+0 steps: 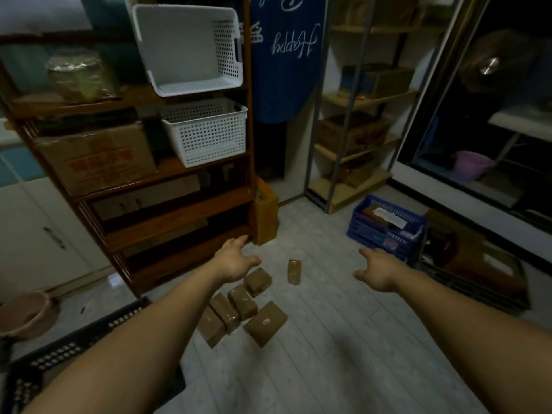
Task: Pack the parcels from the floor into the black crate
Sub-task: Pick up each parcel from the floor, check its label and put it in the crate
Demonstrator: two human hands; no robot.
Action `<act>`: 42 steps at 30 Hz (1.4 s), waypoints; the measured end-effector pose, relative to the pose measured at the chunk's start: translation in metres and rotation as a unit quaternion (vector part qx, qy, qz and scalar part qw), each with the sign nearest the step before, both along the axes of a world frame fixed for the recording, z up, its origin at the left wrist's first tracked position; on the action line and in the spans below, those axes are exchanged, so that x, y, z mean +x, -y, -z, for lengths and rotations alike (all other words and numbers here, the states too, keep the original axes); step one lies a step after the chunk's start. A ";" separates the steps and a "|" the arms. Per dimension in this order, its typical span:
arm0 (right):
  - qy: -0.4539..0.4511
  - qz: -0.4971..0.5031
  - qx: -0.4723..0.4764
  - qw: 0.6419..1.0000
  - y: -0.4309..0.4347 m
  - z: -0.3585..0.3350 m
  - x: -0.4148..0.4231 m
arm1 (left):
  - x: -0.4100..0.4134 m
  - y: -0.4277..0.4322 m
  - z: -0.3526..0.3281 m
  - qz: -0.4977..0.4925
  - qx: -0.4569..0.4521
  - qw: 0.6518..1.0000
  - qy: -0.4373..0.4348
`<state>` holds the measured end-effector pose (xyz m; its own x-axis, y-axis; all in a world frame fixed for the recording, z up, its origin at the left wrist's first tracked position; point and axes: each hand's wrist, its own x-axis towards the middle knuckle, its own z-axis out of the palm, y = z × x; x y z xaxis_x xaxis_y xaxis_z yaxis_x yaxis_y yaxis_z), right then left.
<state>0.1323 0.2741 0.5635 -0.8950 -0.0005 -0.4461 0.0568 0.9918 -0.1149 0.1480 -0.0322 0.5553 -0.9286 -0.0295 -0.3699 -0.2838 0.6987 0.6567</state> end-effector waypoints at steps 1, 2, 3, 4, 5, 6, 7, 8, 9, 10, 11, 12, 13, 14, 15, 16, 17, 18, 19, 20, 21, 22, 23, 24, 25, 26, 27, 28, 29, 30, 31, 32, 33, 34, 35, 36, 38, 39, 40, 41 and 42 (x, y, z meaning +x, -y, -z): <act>0.005 -0.002 -0.002 1.000 -0.002 0.004 -0.010 | -0.009 -0.002 0.004 -0.005 0.003 1.000 0.004; 0.009 -0.006 -0.005 1.000 -0.002 0.008 -0.022 | -0.019 -0.003 0.009 -0.007 0.005 1.000 0.008; 0.013 -0.013 -0.005 1.000 -0.001 0.012 -0.035 | -0.031 -0.005 0.014 -0.009 0.007 1.000 0.012; 0.016 -0.022 -0.004 1.000 0.001 0.016 -0.048 | -0.044 -0.006 0.020 -0.012 0.011 1.000 0.017; 0.022 -0.030 -0.003 0.999 0.003 0.020 -0.064 | -0.060 -0.007 0.027 -0.016 0.014 1.000 0.023; 0.029 -0.038 -0.001 0.999 0.005 0.025 -0.080 | -0.078 -0.009 0.034 -0.021 0.020 0.999 0.031; 0.039 -0.046 0.003 0.998 0.006 0.030 -0.097 | -0.097 -0.012 0.041 -0.025 0.026 0.999 0.038; 0.049 -0.050 0.005 0.998 0.007 0.034 -0.113 | -0.115 -0.015 0.046 -0.028 0.035 0.998 0.044; 0.057 -0.050 0.005 0.997 0.008 0.038 -0.130 | -0.136 -0.018 0.051 -0.030 0.046 0.997 0.046; 0.064 -0.048 0.004 0.997 0.008 0.040 -0.146 | -0.156 -0.021 0.057 -0.033 0.056 0.997 0.050; 0.068 -0.046 0.002 0.997 0.007 0.042 -0.162 | -0.174 -0.023 0.063 -0.034 0.062 0.996 0.058; 0.072 -0.042 0.001 0.997 0.006 0.042 -0.176 | -0.191 -0.025 0.069 -0.031 0.064 0.995 0.068; 0.073 -0.038 -0.001 0.997 0.005 0.043 -0.190 | -0.207 -0.027 0.075 -0.023 0.063 0.995 0.080; 0.072 -0.034 -0.004 0.997 0.003 0.043 -0.203 | -0.222 -0.028 0.080 -0.014 0.061 0.994 0.090; 0.071 -0.030 -0.008 0.997 0.002 0.044 -0.215 | -0.234 -0.029 0.084 -0.010 0.057 0.994 0.098; 0.070 -0.025 -0.011 0.997 0.000 0.045 -0.227 | -0.246 -0.029 0.087 -0.014 0.050 0.993 0.102; 0.071 -0.021 -0.012 0.997 -0.001 0.047 -0.239 | -0.255 -0.028 0.091 -0.021 0.045 0.993 0.103; 0.076 -0.020 -0.012 0.997 -0.001 0.050 -0.250 | -0.264 -0.027 0.093 -0.027 0.043 0.993 0.104; 0.085 -0.022 -0.013 0.996 -0.001 0.055 -0.260 | -0.271 -0.026 0.098 -0.032 0.044 0.993 0.105; 0.095 -0.027 -0.013 0.995 0.000 0.059 -0.270 | -0.277 -0.024 0.102 -0.032 0.042 0.993 0.107; 0.105 -0.034 -0.014 0.994 0.002 0.064 -0.280 | -0.283 -0.022 0.107 -0.030 0.031 0.993 0.107; 0.114 -0.044 -0.016 0.992 0.005 0.070 -0.290 | -0.287 -0.020 0.111 -0.028 0.014 0.994 0.108; 0.123 -0.054 -0.023 0.991 0.009 0.076 -0.301 | -0.291 -0.019 0.115 -0.026 -0.004 0.994 0.108; 0.132 -0.068 -0.029 0.989 0.012 0.082 -0.312 | -0.295 -0.018 0.120 -0.027 -0.017 0.993 0.112; 0.140 -0.086 -0.034 0.986 0.016 0.088 -0.322 | -0.299 -0.018 0.124 -0.030 -0.024 0.992 0.117; 0.149 -0.109 -0.036 0.982 0.019 0.096 -0.333 | -0.304 -0.019 0.129 -0.037 -0.029 0.991 0.125; 0.156 -0.133 -0.037 0.978 0.021 0.104 -0.344 | -0.308 -0.021 0.135 -0.046 -0.036 0.990 0.129; 0.161 -0.155 -0.037 0.974 0.023 0.110 -0.355 | -0.312 -0.024 0.139 -0.060 -0.040 0.988 0.135; 0.162 -0.176 -0.037 0.970 0.025 0.118 -0.368 | -0.317 -0.028 0.145 -0.076 -0.043 0.986 0.142; 0.162 -0.200 -0.039 0.966 0.025 0.125 -0.381 | -0.322 -0.033 0.151 -0.098 -0.043 0.984 0.145; 0.166 -0.222 -0.041 0.960 0.022 0.132 -0.395 | -0.327 -0.039 0.157 -0.122 -0.040 0.981 0.147; 0.175 -0.239 -0.043 0.954 0.017 0.140 -0.409 | -0.333 -0.046 0.161 -0.151 -0.036 0.977 0.149; 0.190 -0.248 -0.047 0.949 0.011 0.147 -0.423 | -0.337 -0.053 0.164 -0.185 -0.033 0.971 0.150; 0.209 -0.251 -0.051 0.944 0.003 0.155 -0.439 | -0.341 -0.062 0.169 -0.219 -0.034 0.963 0.155; 0.228 -0.249 -0.057 0.940 -0.004 0.165 -0.455 | -0.347 -0.070 0.176 -0.243 -0.036 0.956 0.157; 0.247 -0.239 -0.064 0.937 -0.012 0.176 -0.470 | -0.353 -0.080 0.185 -0.250 -0.037 0.953 0.167; 0.281 -0.226 -0.060 0.931 -0.028 0.203 -0.499 | -0.362 -0.100 0.217 -0.263 -0.018 0.944 0.200; 0.295 -0.227 -0.053 0.927 -0.034 0.218 -0.511 | -0.366 -0.108 0.232 -0.274 -0.004 0.936 0.221; 0.302 -0.225 -0.050 0.925 -0.038 0.232 -0.522 | -0.372 -0.117 0.247 -0.275 0.000 0.932 0.237; 0.305 -0.219 -0.053 0.925 -0.042 0.248 -0.533 | -0.378 -0.123 0.259 -0.277 0.004 0.930 0.243; 0.308 -0.212 -0.056 0.926 -0.046 0.265 -0.542 | -0.385 -0.131 0.271 -0.277 0.008 0.927 0.251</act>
<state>-0.4095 0.3201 0.2983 -0.3792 -0.3702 -0.8480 -0.2462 0.9238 -0.2933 -0.2370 0.0987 0.2840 -0.4825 -0.4423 -0.7560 -0.8696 0.3453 0.3530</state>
